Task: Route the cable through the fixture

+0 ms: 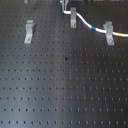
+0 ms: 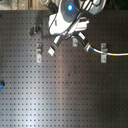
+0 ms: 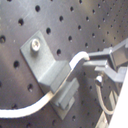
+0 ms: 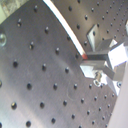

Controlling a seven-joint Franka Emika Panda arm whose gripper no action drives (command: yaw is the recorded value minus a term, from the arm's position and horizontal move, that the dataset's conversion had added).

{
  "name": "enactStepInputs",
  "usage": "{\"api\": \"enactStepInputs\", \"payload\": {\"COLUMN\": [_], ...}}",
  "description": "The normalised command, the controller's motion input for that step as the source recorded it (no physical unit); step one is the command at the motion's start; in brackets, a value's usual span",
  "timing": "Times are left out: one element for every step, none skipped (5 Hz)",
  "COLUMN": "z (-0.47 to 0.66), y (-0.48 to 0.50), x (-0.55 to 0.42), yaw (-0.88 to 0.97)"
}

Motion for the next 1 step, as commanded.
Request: {"api": "enactStepInputs", "payload": {"z": [0.25], "y": [0.264], "x": [0.200], "yaw": [0.00]}}
